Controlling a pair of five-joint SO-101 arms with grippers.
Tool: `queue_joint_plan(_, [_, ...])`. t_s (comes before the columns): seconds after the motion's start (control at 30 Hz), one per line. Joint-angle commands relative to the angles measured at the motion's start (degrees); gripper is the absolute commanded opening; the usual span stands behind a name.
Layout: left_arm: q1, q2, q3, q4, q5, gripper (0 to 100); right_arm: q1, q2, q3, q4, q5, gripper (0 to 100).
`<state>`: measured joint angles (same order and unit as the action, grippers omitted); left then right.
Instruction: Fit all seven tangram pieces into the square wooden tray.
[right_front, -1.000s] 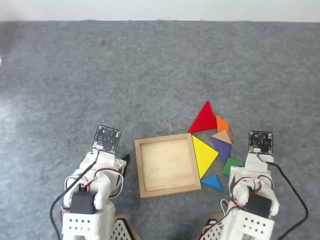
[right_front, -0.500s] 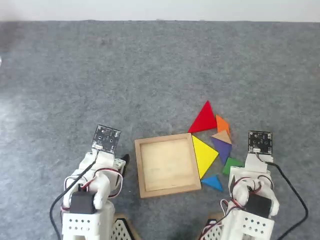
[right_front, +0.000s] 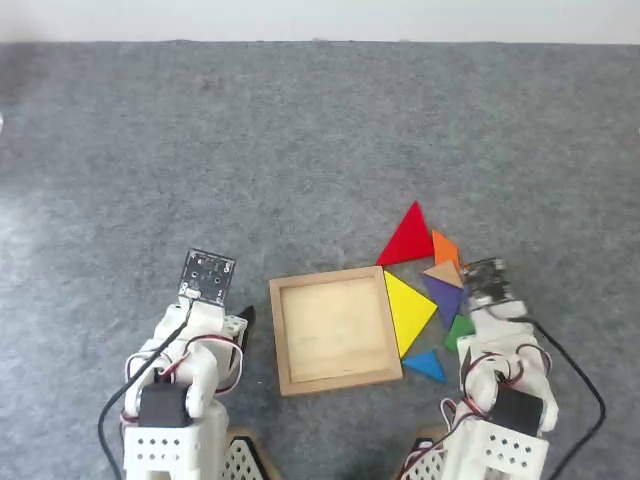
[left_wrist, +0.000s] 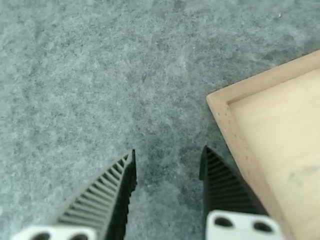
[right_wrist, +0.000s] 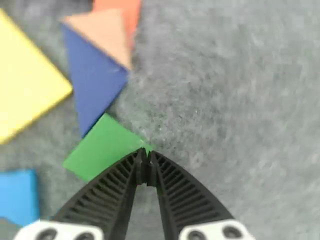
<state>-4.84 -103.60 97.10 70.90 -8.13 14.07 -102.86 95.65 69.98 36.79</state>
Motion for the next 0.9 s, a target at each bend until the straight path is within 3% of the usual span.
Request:
queue_joint_plan(0.0, [-0.3, -0.6, -0.7, -4.8, -5.2, 21, -0.2, -0.1, -5.6, 0.7, 5.2, 0.9])
queue_joint_plan(0.1, [-0.7, -0.6, -3.1, -6.9, -10.1, 21, -0.1, 0.5, -15.2, 5.8, 3.3, 1.0])
queue_joint_plan(0.23, [-2.5, -0.3, -13.1, -6.0, -10.1, 21, 0.2, 3.4, -23.2, 9.3, 6.1, 1.0])
queue_joint_plan(0.37, [-0.3, -0.1, -21.6, -0.4, -9.9, 21, 0.2, 15.1, -32.4, 12.6, 6.6, 1.0])
queue_joint_plan(0.53, [2.5, 1.5, -22.8, -0.6, -6.2, 21, -1.5, 34.1, -46.0, 12.4, 4.0, 1.0])
queue_joint_plan(0.7, [2.5, 19.3, -30.1, -5.2, -1.7, 21, -6.2, 51.9, -53.9, 8.5, -5.5, 1.0])
queue_joint_plan(0.87, [2.5, 46.9, -41.0, -7.5, 6.6, 21, -15.9, 68.2, -53.5, 2.8, -7.2, 1.3])
